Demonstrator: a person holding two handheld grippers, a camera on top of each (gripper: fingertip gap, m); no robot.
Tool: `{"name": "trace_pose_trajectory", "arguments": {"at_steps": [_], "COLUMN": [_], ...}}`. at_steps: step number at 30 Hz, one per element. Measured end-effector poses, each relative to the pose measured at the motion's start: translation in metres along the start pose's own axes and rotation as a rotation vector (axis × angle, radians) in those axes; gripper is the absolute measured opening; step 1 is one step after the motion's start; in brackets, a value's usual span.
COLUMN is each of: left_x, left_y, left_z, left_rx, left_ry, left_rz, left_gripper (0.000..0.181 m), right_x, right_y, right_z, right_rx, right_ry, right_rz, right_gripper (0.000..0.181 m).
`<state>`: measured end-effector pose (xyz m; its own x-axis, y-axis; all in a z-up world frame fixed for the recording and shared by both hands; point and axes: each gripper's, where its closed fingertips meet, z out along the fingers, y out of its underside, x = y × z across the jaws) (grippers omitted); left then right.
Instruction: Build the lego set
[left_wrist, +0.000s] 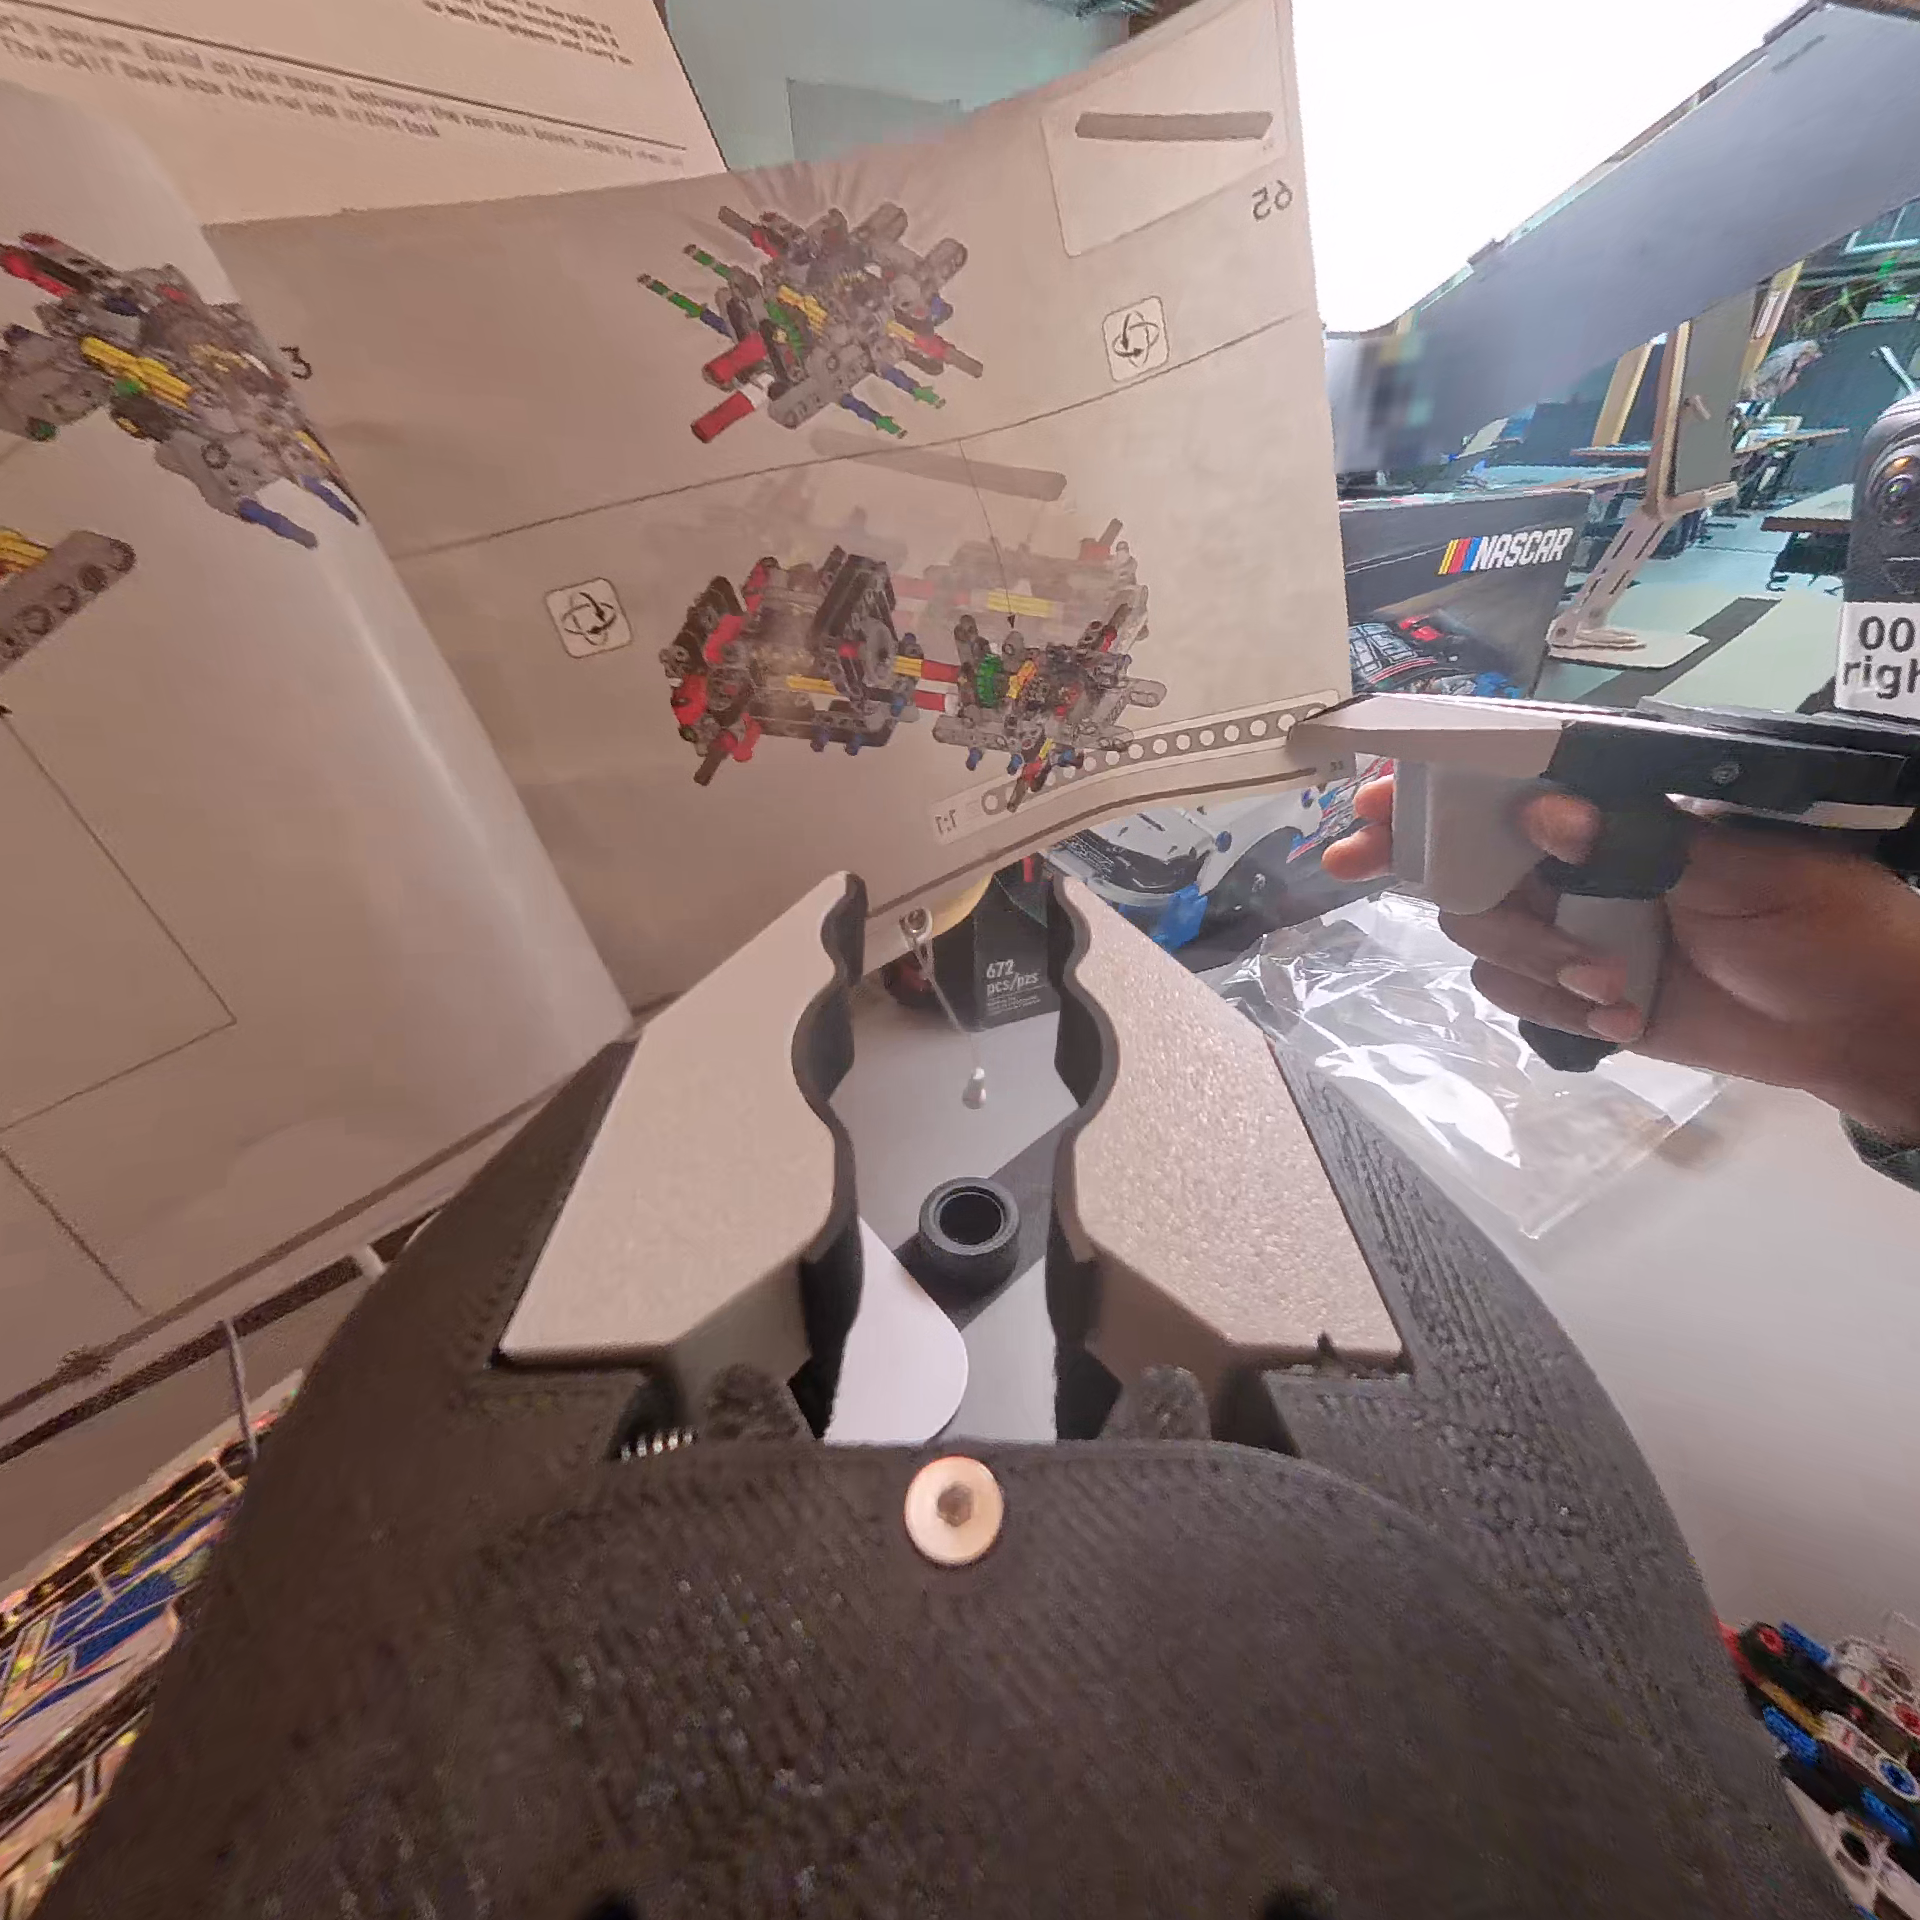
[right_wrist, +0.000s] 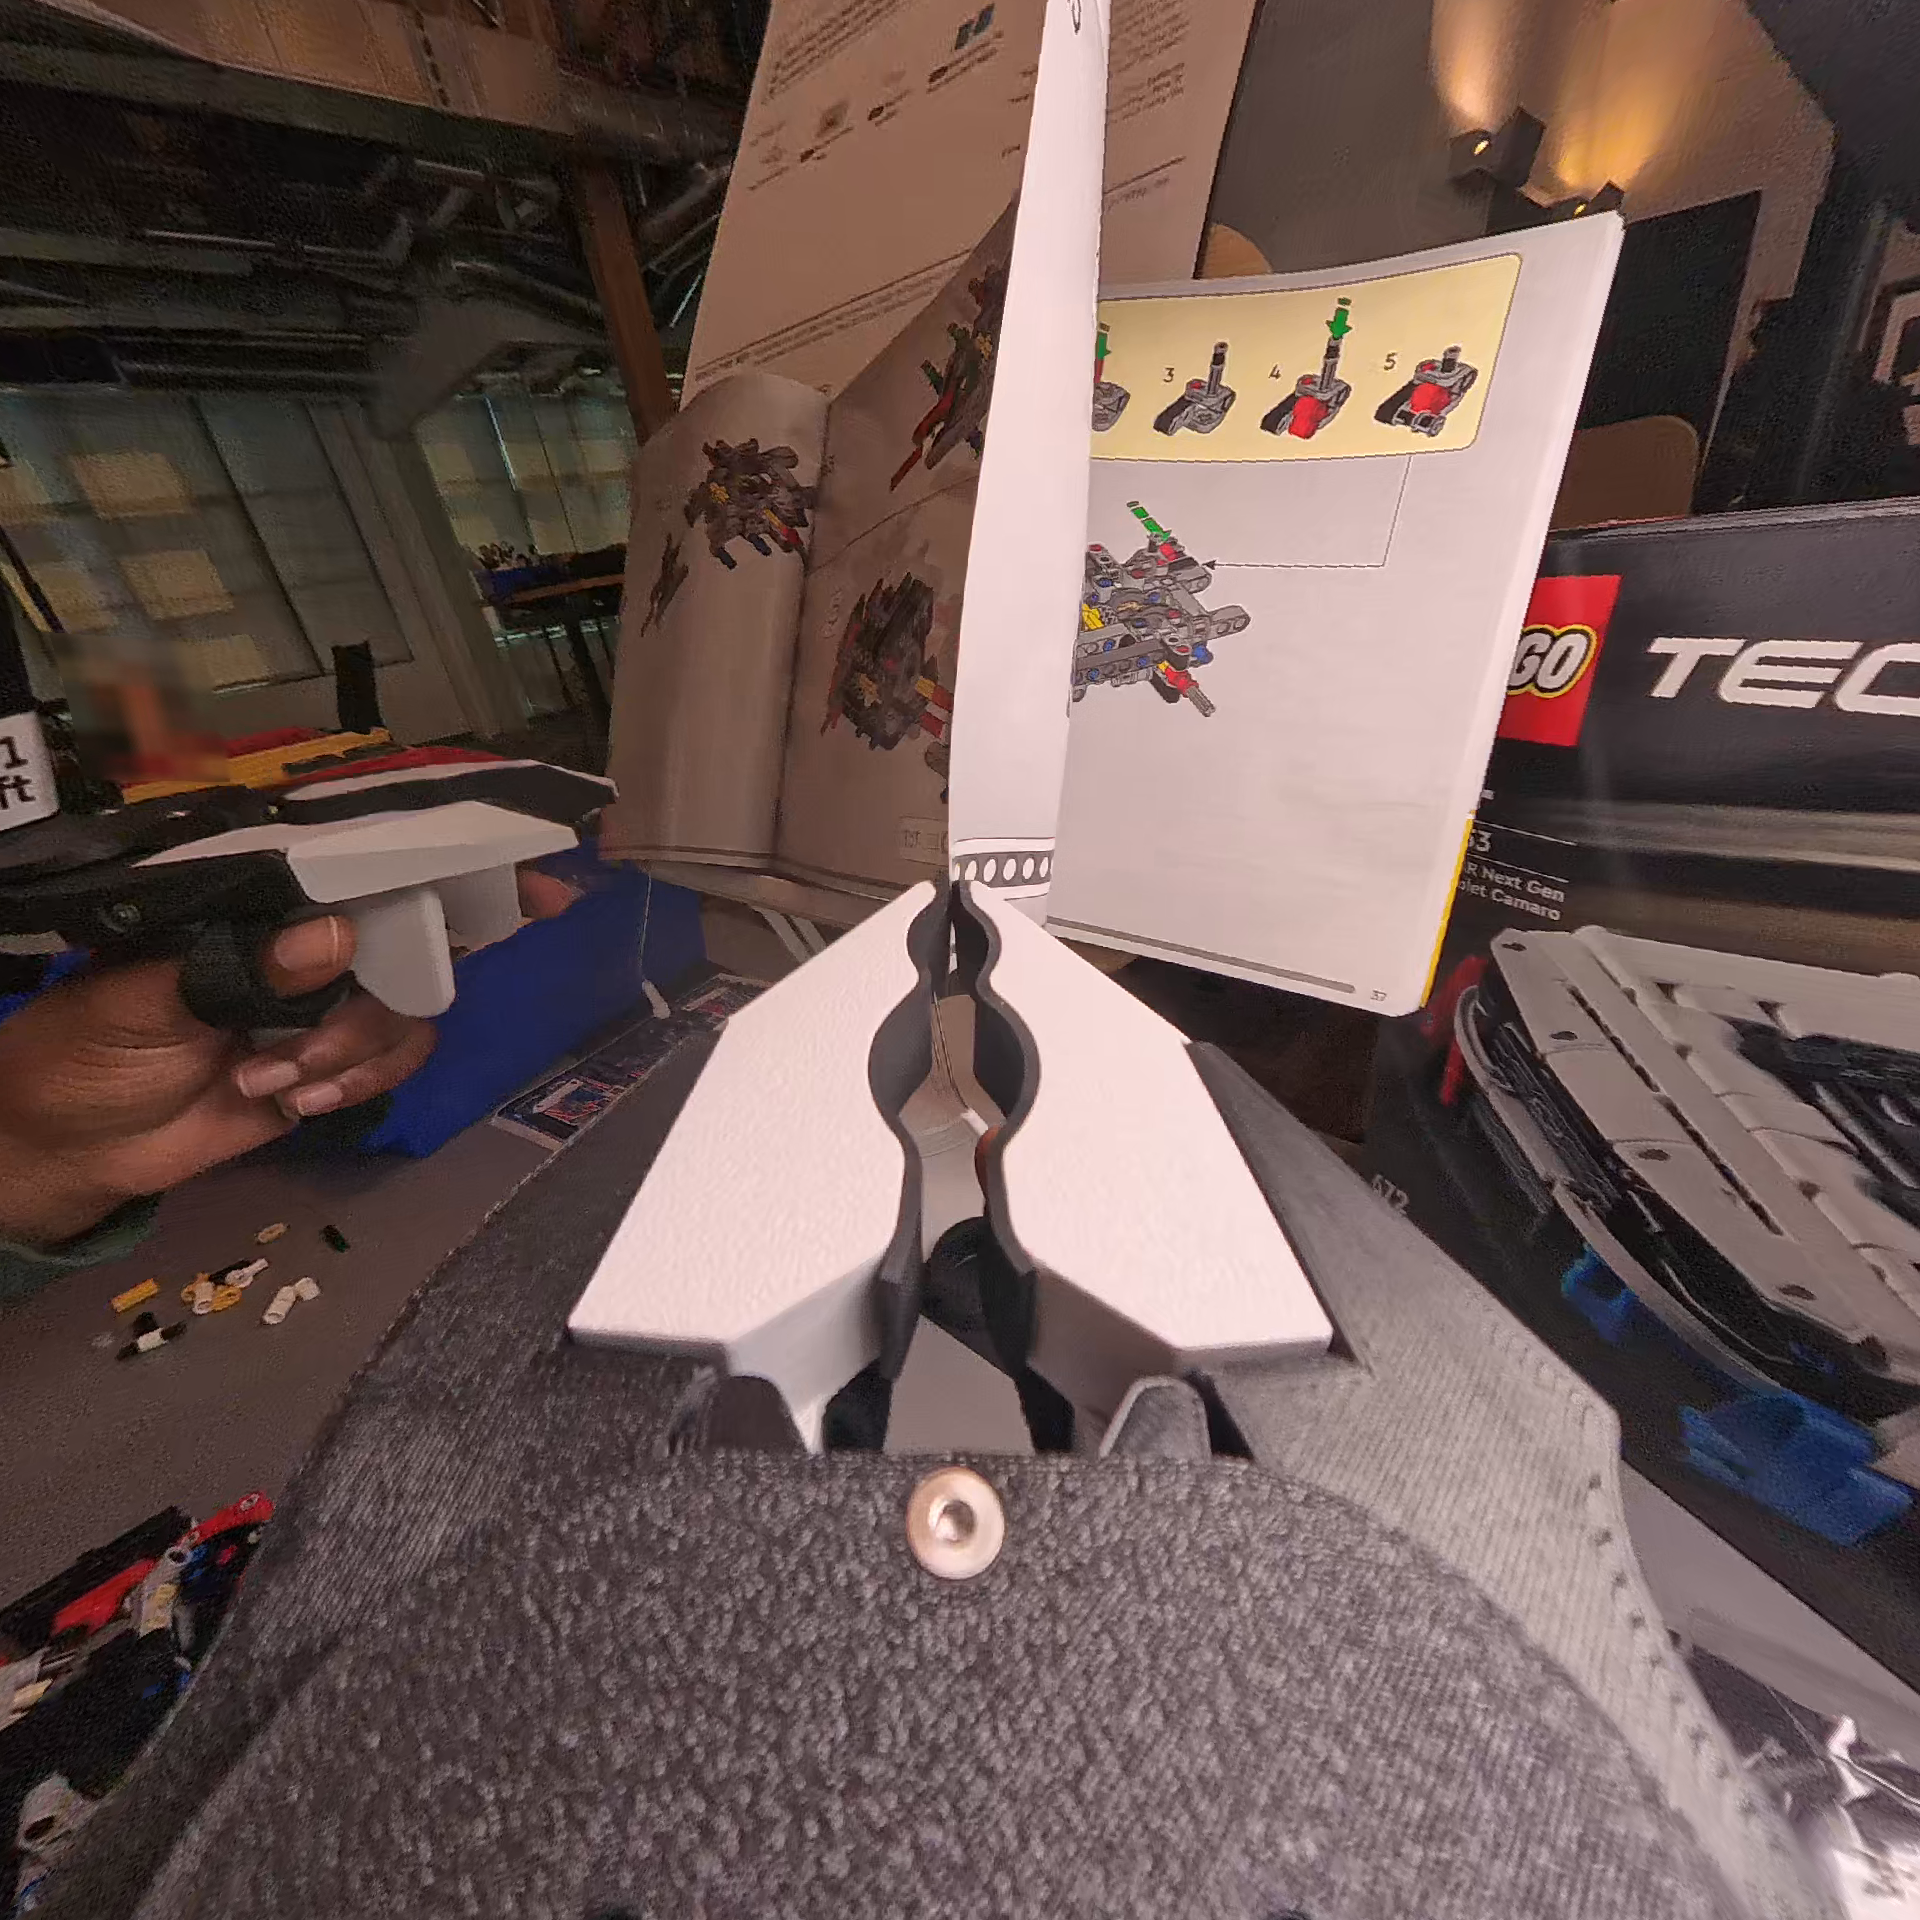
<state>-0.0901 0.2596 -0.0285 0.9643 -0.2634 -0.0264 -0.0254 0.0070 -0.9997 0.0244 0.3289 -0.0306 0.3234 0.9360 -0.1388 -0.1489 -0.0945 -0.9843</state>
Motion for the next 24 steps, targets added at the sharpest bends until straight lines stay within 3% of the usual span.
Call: {"name": "trace_pose_trajectory", "arguments": {"at_steps": [3,5,9,13,16,24], "left_x": [0.006,-0.007,-0.080,-0.131,-0.142,-0.152], "left_y": [0.009,0.018,0.035,0.036,0.034,0.034], "left_z": [0.005,0.008,0.008,0.002,0.001,-0.006], "left_rx": [-0.028,-0.088,-0.195,-0.222,-0.217,-0.196], "left_ry": [0.007,-0.055,-0.269,-0.368,-0.376,-0.416], "left_rz": [0.014,0.047,0.064,0.048,0.066,0.139], "left_gripper": [0.035,0.037,0.036,0.026,0.012,0.002], "right_x": [-0.005,-0.003,0.014,0.049,0.076,0.100], "right_y": [0.001,0.002,0.004,0.011,0.017,0.038], "right_z": [0.000,0.000,0.000,0.004,0.013,0.039], "right_rx": [0.005,0.000,-0.027,-0.077,-0.099,-0.134], "right_ry": [0.009,0.031,0.096,0.175,0.210,0.201], "right_rz": [-0.018,-0.032,-0.005,0.072,0.160,0.273], "right_gripper": [0.000,0.000,0.000,0.000,0.000,0.000]}}
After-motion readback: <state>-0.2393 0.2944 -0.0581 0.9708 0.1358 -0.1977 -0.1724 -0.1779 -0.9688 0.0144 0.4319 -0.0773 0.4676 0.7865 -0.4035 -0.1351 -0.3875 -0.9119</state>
